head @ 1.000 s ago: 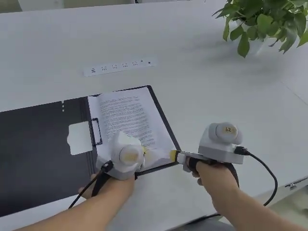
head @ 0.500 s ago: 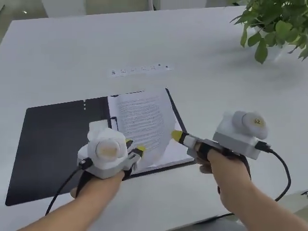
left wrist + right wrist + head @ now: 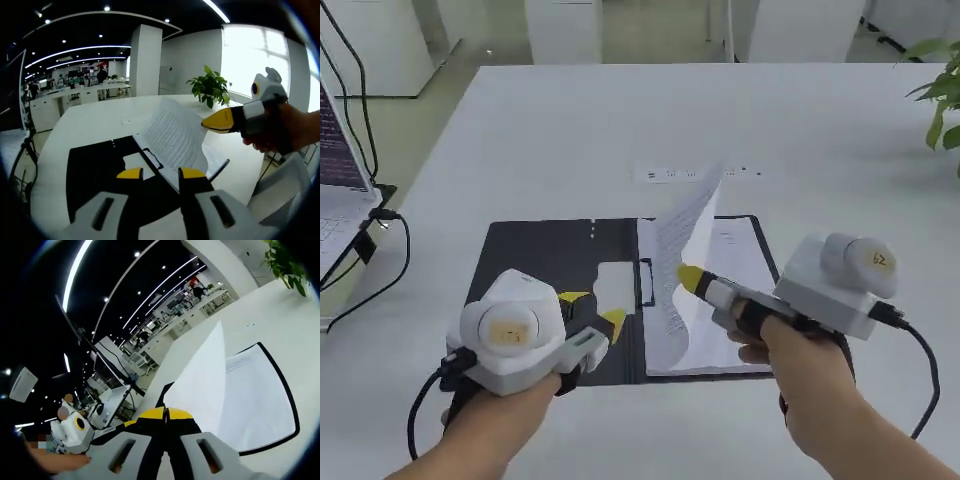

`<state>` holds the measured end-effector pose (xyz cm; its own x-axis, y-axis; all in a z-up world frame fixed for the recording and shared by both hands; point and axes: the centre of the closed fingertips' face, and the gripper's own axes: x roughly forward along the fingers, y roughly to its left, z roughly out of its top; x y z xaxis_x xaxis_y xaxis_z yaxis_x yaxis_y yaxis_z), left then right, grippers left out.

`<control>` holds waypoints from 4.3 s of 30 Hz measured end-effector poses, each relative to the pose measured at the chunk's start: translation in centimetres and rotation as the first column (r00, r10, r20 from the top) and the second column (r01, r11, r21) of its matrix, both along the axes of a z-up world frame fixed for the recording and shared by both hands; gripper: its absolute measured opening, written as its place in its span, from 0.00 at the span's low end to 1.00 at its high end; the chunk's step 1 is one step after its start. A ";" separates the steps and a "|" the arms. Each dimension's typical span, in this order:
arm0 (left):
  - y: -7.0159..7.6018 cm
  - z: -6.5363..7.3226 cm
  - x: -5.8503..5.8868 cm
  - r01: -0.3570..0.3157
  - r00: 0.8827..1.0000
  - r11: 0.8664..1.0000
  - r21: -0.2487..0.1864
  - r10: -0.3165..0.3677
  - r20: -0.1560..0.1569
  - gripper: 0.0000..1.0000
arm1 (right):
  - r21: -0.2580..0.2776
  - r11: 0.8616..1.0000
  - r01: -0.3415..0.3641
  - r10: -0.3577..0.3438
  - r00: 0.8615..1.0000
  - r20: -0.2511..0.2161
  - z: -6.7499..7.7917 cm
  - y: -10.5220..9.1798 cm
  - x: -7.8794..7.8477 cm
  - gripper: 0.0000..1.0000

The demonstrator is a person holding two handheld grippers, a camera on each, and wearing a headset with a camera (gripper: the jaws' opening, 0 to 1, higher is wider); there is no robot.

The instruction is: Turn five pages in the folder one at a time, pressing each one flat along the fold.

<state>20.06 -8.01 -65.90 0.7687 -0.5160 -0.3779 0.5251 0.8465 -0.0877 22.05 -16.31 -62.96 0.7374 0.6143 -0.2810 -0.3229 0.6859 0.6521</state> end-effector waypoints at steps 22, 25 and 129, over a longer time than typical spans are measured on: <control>10.1 -1.4 -3.0 -0.158 0.987 0.987 0.021 0.158 -0.033 0.22 | -0.129 0.969 -0.212 0.196 0.972 -0.130 -7.3 11.1 0.1 0.00; 10.7 -2.0 -3.3 -0.169 0.984 0.986 0.014 0.169 -0.048 0.21 | -0.156 0.958 -0.240 0.216 0.964 -0.156 -8.8 12.2 0.1 0.00; 6.1 -13.0 1.5 -0.099 0.983 0.975 0.197 0.127 -0.134 0.22 | 0.255 0.942 0.217 -0.069 0.871 -0.486 -15.2 0.4 15.4 0.00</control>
